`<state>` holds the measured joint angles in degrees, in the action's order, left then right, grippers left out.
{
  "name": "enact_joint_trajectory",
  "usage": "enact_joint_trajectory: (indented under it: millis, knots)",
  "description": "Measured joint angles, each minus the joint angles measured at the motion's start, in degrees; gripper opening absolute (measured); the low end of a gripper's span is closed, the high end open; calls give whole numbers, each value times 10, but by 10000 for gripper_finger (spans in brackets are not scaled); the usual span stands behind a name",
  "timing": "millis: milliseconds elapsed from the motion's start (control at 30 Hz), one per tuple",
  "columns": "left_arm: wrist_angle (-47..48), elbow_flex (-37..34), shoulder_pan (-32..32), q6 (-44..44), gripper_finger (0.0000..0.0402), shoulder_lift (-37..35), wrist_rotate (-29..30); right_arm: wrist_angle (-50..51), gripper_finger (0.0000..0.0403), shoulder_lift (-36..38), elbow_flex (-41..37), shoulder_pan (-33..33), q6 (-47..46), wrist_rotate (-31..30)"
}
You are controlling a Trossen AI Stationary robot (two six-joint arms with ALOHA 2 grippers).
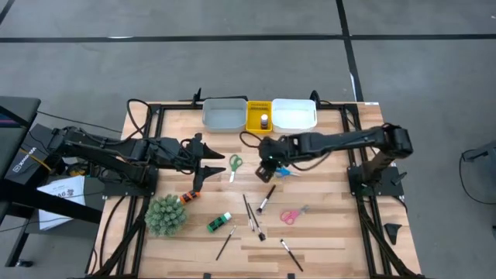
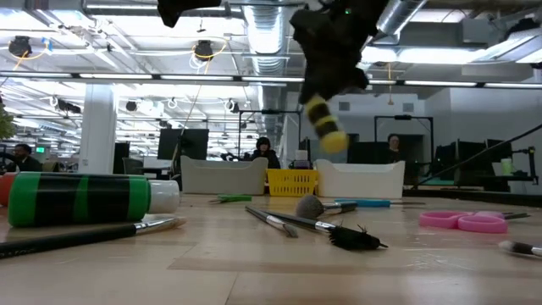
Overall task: Pick & Place Paint Supplies
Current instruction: Put the yellow paint bottle into the yellow bin
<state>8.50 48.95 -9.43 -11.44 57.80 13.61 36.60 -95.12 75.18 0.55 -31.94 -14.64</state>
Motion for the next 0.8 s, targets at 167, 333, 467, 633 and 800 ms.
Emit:
enact_joint_trajectory:
  millis: [167, 333, 467, 633, 800]
  knots:
    - [7, 0, 0, 4, 195, 0, 0, -197, 111, 25, -99, 29, 5, -92]
    - [20, 0, 0, 5, 195, 0, 0, -350, 111, 20, -183, 60, 50, -145]
    - [39, 0, 0, 2, 195, 0, 0, -487, 111, 11, -244, 75, 84, -194]
    - [50, 0, 0, -11, 195, 0, 0, -589, 111, 2, -299, 77, 84, -212]
    - [62, 0, 0, -26, 195, 0, 0, -614, 111, -36, -311, 77, 105, -218]
